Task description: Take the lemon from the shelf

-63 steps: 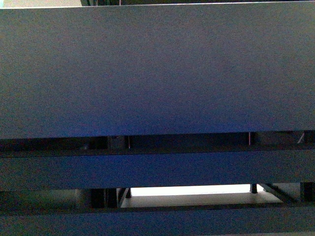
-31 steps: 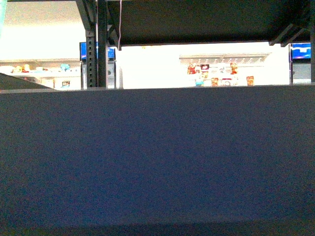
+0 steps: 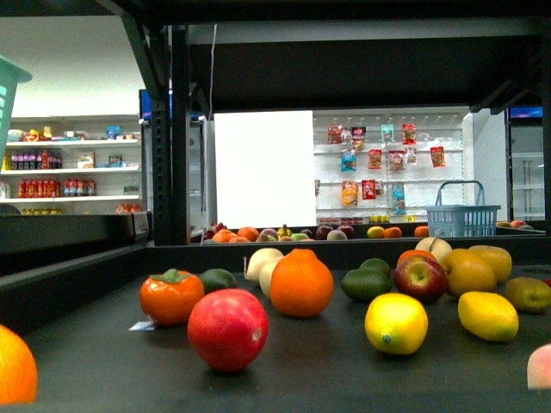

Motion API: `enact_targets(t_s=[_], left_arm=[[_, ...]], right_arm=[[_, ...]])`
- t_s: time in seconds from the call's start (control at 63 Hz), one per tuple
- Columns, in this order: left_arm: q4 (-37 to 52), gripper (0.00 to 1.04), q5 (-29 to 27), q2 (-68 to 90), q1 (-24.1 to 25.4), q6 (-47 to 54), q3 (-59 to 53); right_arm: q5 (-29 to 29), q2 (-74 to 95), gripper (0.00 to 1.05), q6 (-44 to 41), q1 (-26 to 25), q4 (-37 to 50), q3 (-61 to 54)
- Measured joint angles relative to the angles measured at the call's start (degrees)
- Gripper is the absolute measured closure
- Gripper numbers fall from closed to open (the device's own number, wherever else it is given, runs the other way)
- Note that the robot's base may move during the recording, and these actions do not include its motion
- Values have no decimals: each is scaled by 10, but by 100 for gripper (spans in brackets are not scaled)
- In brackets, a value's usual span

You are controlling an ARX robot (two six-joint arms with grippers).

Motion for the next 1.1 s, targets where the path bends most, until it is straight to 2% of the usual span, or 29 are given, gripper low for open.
enact_targets(t_s=[1.096], left_arm=[[0, 8, 0, 0, 0, 0, 0]], right_arm=[[0, 0, 7, 0, 0, 0, 0]])
